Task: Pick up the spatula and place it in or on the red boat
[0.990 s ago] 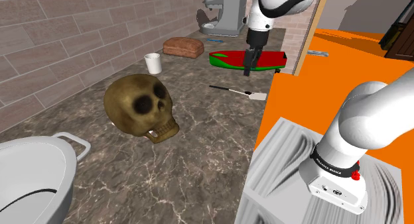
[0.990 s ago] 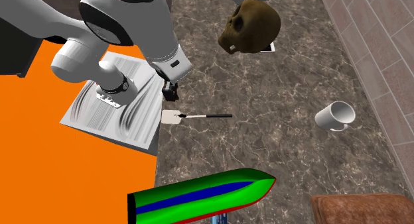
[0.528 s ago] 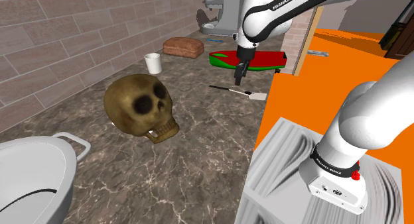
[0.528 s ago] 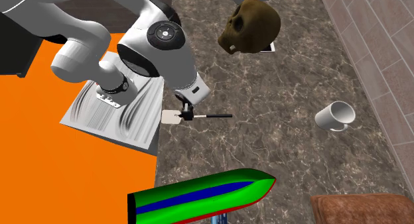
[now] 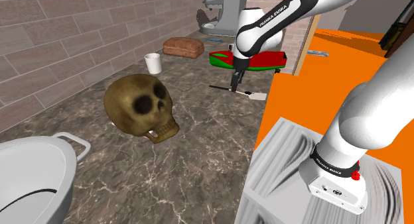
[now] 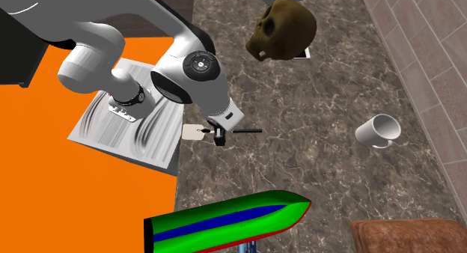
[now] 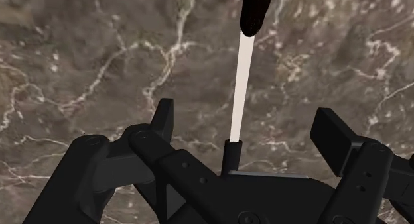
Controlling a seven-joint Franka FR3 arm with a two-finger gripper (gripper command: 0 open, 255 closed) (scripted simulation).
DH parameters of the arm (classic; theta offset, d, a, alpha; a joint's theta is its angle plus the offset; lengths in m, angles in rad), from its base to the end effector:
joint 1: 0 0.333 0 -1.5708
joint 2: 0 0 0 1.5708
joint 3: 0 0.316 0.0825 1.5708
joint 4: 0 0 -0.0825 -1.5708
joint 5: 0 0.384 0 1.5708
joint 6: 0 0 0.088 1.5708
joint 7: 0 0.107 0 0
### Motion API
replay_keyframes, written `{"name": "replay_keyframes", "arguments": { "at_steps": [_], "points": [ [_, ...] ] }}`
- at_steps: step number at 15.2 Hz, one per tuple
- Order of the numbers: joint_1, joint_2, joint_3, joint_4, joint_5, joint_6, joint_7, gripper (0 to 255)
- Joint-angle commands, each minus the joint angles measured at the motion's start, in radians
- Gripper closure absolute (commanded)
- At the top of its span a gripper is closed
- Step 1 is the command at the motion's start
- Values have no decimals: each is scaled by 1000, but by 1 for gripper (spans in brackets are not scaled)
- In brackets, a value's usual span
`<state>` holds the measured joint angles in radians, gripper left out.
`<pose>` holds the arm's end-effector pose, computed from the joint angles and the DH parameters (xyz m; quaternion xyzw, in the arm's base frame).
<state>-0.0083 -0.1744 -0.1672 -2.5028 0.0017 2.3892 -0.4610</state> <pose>0.4496 -0.0791 0.3520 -0.9893 -0.1424 -0.0324 0.0052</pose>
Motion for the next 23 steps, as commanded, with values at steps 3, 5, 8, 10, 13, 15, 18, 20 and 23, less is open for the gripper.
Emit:
{"name": "replay_keyframes", "arguments": {
  "at_steps": [3,5,8,10,13,15,18,20,23],
  "points": [
    [2,27,-2,-12,7,39,-6,0],
    [2,27,-2,-12,7,39,-6,0],
    [2,27,-2,-11,7,39,-6,0],
    [2,27,-2,-11,7,39,-6,255],
    [2,27,-2,-11,7,39,-6,255],
    [2,27,-2,-11,7,39,-6,255],
    [2,27,-2,-11,7,39,-6,255],
    [1,17,-1,-7,4,24,-3,255],
    [0,-11,1,10,-3,-20,2,255]
  ]
}}
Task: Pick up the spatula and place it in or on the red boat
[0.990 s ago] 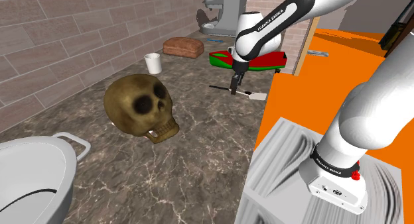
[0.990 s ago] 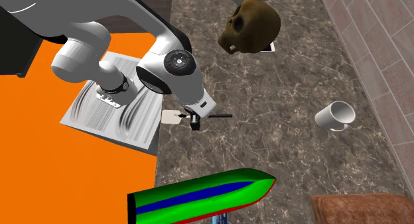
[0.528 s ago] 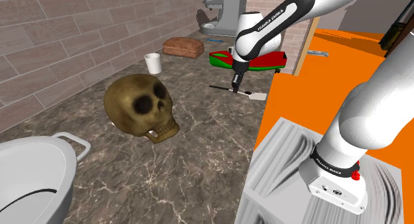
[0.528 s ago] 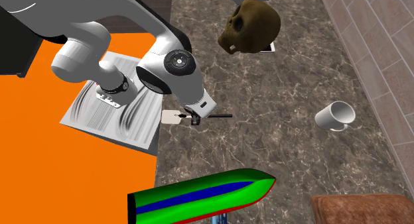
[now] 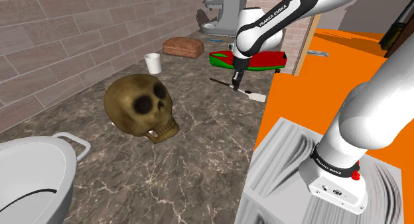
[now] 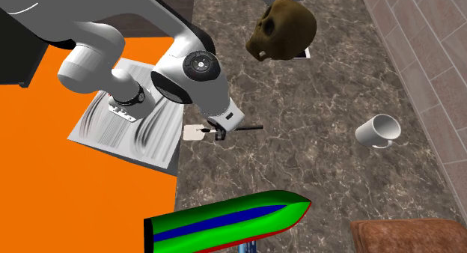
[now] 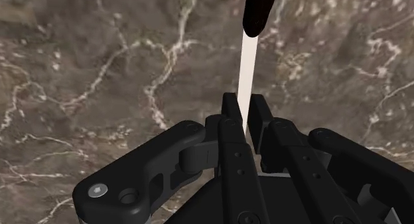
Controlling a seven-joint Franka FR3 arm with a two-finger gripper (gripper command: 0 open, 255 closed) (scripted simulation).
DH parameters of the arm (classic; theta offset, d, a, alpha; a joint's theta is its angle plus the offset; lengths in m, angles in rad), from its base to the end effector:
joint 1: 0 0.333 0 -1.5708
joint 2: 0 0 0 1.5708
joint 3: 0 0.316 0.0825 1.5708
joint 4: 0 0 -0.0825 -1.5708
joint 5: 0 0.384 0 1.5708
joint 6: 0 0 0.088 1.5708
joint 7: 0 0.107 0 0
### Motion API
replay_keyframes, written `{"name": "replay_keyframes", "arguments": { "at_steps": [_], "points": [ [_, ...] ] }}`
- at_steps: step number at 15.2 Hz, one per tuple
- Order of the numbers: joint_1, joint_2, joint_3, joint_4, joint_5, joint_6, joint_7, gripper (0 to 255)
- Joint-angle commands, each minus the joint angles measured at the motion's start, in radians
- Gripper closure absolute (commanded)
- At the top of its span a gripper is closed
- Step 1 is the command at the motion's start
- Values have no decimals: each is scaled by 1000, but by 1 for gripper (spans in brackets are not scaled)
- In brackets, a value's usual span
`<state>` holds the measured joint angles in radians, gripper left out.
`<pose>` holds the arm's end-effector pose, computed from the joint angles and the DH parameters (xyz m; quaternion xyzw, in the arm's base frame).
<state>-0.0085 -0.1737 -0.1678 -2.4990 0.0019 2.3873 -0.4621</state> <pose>0.4505 -0.0797 0.3532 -0.9892 -0.1425 -0.0330 0.0050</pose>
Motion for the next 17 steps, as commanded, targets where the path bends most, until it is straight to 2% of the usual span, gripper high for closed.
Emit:
{"name": "replay_keyframes", "arguments": {
  "at_steps": [1,17],
  "points": [
    [-1,-21,2,12,-5,-33,5,255],
    [-4,-130,13,137,-21,-266,24,255]
  ]
}}
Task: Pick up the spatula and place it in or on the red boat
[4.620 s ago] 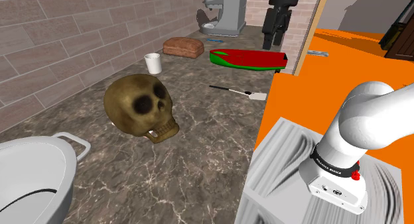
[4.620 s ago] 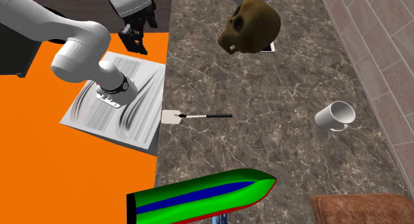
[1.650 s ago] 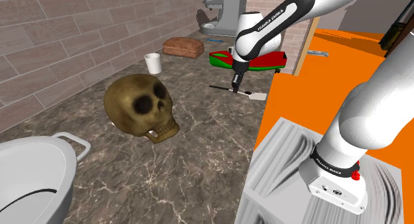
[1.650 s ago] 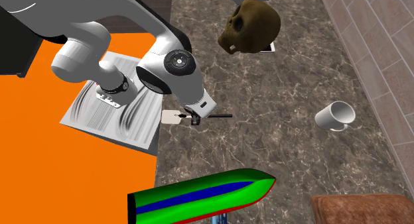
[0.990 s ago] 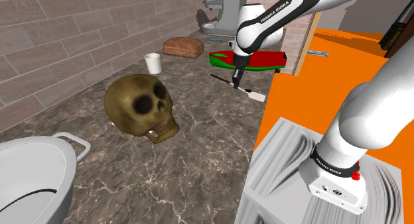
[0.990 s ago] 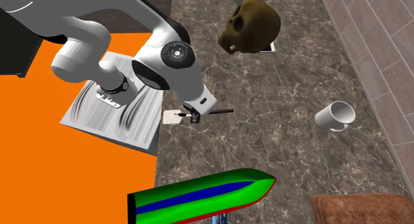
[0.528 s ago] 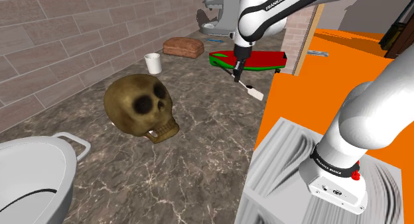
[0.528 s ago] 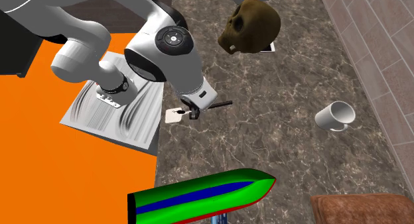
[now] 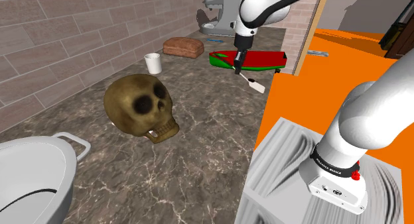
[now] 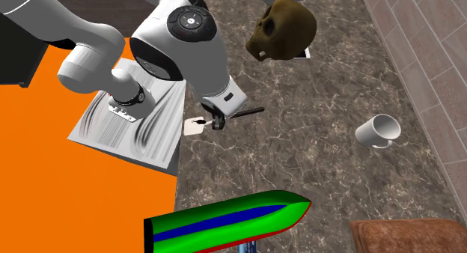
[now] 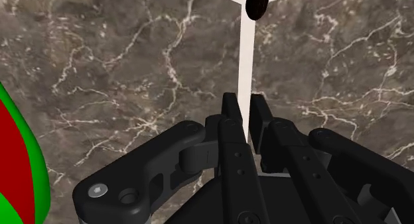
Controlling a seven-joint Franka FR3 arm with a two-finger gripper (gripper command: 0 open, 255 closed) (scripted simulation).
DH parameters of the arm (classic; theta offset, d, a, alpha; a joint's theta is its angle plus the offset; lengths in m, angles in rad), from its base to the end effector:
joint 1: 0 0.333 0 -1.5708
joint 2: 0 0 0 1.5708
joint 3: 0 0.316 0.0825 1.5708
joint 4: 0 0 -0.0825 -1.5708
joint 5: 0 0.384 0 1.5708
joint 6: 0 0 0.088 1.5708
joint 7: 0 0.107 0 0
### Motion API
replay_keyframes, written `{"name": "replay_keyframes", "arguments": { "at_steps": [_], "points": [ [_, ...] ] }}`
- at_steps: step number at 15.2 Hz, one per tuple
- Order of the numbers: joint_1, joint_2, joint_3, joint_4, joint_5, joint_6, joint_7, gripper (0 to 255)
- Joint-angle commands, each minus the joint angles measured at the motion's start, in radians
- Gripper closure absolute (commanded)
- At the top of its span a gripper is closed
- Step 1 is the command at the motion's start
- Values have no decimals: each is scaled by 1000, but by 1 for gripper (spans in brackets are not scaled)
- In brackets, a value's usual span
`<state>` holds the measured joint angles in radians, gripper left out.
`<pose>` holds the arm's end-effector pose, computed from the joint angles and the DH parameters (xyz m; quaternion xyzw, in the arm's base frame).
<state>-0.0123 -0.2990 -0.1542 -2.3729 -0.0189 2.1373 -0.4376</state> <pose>0.4502 -0.0784 0.4435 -0.9892 -0.1425 -0.0331 0.0050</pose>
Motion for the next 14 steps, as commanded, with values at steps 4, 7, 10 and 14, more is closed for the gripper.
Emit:
{"name": "replay_keyframes", "arguments": {
  "at_steps": [4,7,10,14],
  "points": [
    [-1,-22,2,51,-2,-73,2,255],
    [-1,-32,4,82,-3,-114,4,255],
    [0,-40,6,116,-3,-156,6,255],
    [-14,1,-25,180,-4,-179,-40,255]
  ]
}}
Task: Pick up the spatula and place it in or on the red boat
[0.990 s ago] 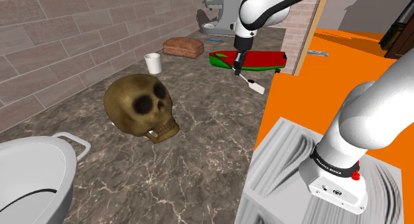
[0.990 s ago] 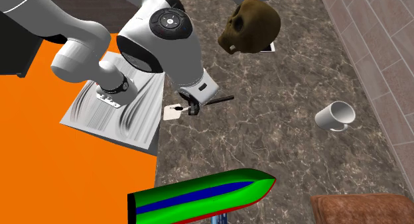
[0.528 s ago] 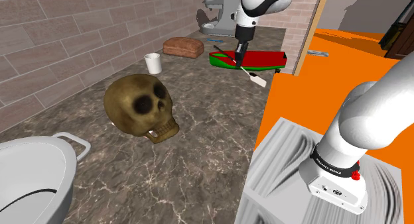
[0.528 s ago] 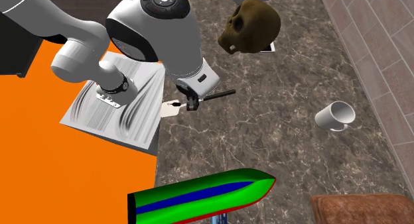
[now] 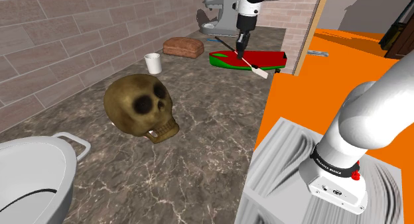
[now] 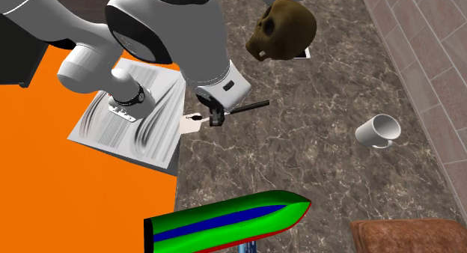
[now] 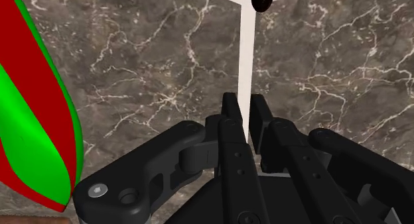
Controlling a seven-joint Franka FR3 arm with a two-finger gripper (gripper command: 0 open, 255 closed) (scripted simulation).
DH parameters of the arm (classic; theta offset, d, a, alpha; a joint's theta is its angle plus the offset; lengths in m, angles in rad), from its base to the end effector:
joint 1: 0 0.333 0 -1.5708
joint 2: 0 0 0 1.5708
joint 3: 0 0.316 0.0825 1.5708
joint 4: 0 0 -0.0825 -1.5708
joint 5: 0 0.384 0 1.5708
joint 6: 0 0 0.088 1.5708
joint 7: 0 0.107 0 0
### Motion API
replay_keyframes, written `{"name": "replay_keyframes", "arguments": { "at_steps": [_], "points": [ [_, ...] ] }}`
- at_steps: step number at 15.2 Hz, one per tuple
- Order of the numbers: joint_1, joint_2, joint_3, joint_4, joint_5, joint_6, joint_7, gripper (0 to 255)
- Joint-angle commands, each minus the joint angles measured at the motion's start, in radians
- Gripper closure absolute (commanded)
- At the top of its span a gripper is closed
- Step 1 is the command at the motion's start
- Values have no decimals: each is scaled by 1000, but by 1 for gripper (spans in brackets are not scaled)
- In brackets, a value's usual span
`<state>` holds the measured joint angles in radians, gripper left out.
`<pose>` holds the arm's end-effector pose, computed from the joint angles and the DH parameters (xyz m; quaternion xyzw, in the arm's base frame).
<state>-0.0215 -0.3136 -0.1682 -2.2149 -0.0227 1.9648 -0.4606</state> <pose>0.4568 -0.0946 0.5090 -0.9893 -0.1422 -0.0330 0.0050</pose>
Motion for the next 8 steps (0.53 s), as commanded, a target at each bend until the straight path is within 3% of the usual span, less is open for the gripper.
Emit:
{"name": "replay_keyframes", "arguments": {
  "at_steps": [1,8],
  "points": [
    [-11,39,-27,47,2,-8,-40,255],
    [-60,225,-126,255,39,-38,-206,255]
  ]
}}
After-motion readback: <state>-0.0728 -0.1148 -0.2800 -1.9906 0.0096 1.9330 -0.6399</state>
